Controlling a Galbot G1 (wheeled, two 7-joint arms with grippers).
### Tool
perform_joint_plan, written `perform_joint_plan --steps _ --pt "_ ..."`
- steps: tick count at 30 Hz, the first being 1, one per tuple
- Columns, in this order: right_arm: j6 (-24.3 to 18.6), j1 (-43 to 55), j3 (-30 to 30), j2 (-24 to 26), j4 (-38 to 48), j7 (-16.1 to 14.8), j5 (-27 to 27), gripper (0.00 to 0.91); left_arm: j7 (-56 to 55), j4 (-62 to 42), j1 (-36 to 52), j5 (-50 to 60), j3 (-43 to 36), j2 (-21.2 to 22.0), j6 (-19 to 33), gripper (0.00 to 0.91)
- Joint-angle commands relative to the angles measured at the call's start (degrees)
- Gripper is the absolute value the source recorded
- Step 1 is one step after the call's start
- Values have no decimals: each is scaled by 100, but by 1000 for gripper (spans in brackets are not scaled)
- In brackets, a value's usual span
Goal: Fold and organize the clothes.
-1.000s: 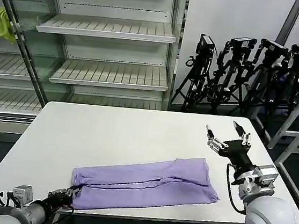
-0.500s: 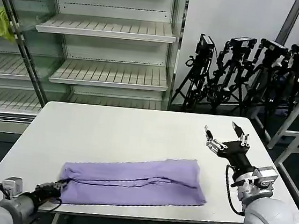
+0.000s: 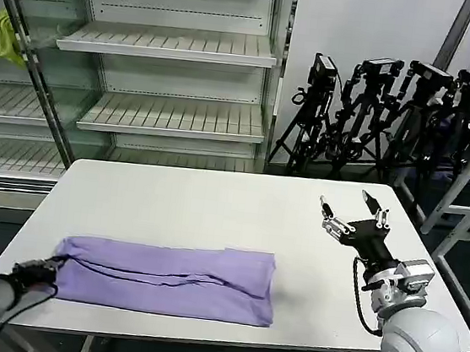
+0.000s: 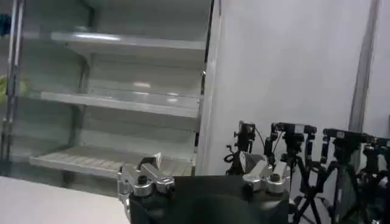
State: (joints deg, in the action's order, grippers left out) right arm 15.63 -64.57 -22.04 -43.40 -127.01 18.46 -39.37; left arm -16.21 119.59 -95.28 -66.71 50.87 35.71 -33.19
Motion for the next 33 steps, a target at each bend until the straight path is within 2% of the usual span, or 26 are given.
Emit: perform_joint_plan --steps 1,8,18,24,33 --pt "-9 25 7 -8 36 -12 -3 907 -43 339 -115 -289 627 -293 0 50" --pt "-13 129 68 149 178 5 -12 907 -91 1298 177 -797 -42 -64 0 50" --pt "-150 682 287 766 710 125 -120 907 180 1533 1081 -1036 -1425 59 9 50" --pt "-231 1128 401 1328 1057 216 -267 907 177 1500 2274 -972 -2609 433 8 50" --pt "-180 766 -8 1438 952 328 -313 907 181 799 3371 -631 -3807 1079 9 50"
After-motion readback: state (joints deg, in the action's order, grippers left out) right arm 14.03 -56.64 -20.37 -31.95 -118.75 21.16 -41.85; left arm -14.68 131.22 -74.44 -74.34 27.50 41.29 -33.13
